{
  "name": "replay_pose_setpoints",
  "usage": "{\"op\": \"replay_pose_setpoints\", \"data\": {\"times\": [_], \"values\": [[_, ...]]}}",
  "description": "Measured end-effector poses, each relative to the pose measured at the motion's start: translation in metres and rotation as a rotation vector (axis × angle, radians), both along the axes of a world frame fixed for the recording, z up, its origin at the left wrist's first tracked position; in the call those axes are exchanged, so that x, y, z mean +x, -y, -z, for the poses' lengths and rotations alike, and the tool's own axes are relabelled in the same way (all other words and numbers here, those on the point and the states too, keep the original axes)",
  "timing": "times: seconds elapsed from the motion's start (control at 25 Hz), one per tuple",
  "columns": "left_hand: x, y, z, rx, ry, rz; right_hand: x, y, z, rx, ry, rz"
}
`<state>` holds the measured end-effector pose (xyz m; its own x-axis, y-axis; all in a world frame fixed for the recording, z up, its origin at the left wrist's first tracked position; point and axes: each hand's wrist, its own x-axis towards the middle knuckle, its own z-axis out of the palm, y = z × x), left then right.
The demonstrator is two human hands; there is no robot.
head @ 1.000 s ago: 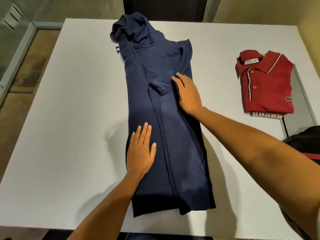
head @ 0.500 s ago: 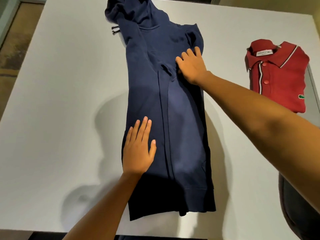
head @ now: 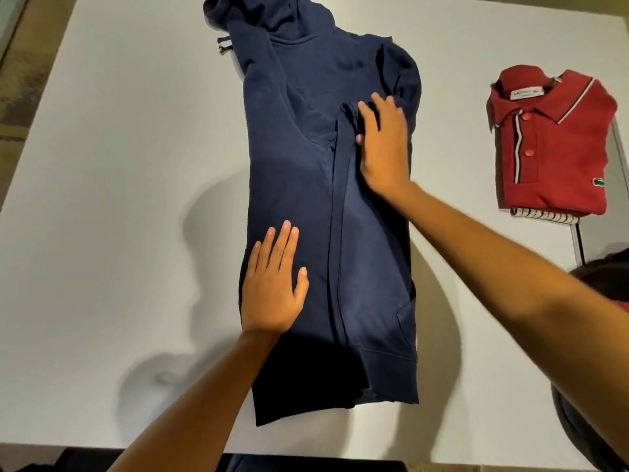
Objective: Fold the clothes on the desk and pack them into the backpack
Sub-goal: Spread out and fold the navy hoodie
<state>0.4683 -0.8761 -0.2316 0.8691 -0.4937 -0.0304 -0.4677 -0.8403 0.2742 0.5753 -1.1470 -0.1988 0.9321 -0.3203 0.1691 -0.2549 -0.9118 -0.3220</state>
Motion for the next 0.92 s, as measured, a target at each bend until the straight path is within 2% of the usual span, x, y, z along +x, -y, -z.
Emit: {"op": "replay_pose_setpoints", "data": {"times": [0.12, 0.32, 0.4, 0.56, 0.64, 0.72, 0.92], "values": [[-0.001, 0.000, -0.001, -0.003, 0.007, 0.006, -0.075, -0.076, 0.007, 0.276, -0.100, 0.027], [-0.001, -0.001, -0.001, -0.004, 0.004, 0.001, -0.196, -0.133, 0.001, 0.120, -0.303, -0.098], [-0.002, 0.000, -0.002, -0.006, 0.000, 0.001, -0.223, -0.128, -0.007, 0.134, -0.358, -0.131], [-0.001, -0.001, 0.000, -0.008, -0.005, -0.002, -0.254, -0.121, -0.014, -0.020, -0.405, -0.145], [-0.001, -0.002, 0.000, -0.016, 0.003, 0.000, -0.266, -0.135, -0.011, 0.056, -0.406, -0.131], [-0.001, -0.002, 0.001, -0.023, 0.007, 0.006, -0.271, -0.149, -0.006, 0.214, -0.377, -0.073], [-0.003, -0.001, 0.001, -0.011, 0.003, 0.008, -0.261, -0.152, -0.002, 0.555, -0.207, 0.029]]}}
